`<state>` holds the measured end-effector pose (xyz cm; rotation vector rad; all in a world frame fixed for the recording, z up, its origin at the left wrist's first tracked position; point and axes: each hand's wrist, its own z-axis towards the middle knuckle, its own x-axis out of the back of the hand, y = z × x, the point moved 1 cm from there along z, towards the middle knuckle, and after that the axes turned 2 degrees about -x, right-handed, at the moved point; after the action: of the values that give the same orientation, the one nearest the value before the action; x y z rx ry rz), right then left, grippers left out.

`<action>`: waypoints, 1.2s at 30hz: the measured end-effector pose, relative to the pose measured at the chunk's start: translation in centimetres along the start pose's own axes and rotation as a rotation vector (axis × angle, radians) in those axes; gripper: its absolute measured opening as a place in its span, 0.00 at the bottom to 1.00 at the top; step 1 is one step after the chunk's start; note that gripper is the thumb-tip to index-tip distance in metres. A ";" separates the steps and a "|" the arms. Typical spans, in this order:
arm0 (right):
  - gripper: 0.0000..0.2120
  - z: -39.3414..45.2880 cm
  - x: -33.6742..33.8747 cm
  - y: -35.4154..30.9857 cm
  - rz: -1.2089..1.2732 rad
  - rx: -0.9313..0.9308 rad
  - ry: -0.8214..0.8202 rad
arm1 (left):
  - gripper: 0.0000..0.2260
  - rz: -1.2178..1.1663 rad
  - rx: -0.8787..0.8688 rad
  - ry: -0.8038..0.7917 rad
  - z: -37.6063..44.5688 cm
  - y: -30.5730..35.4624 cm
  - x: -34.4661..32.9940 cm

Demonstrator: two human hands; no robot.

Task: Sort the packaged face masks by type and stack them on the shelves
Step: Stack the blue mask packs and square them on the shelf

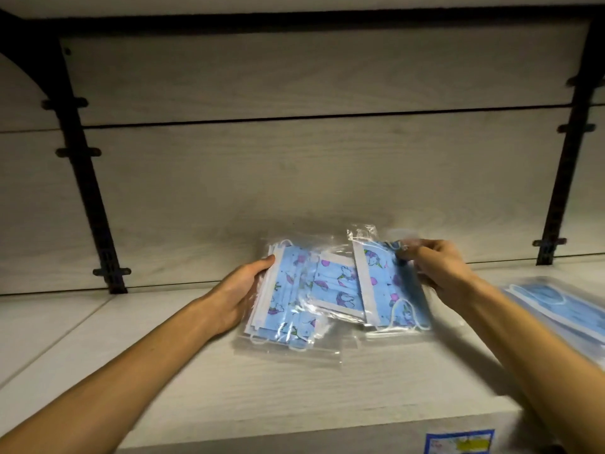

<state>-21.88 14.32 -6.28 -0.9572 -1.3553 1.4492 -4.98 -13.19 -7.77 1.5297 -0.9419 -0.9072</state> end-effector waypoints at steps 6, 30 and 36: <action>0.04 0.4 -0.7 1.0 0.180 -0.166 0.024 | 0.22 -0.002 -0.052 -0.035 0.0 0.0 -0.4; 0.07 -1.3 -2.3 -0.6 -0.356 0.065 -0.253 | 0.07 0.199 -0.161 0.000 -1.7 -0.6 -3.6; 0.08 -2.3 -2.1 -0.5 -0.466 -0.037 -0.372 | 0.05 0.195 -0.178 0.008 -1.9 -0.6 -3.6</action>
<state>-19.06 12.93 -6.12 -0.3574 -1.7411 1.2756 -4.60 -9.13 -7.90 1.2669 -0.9599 -0.8210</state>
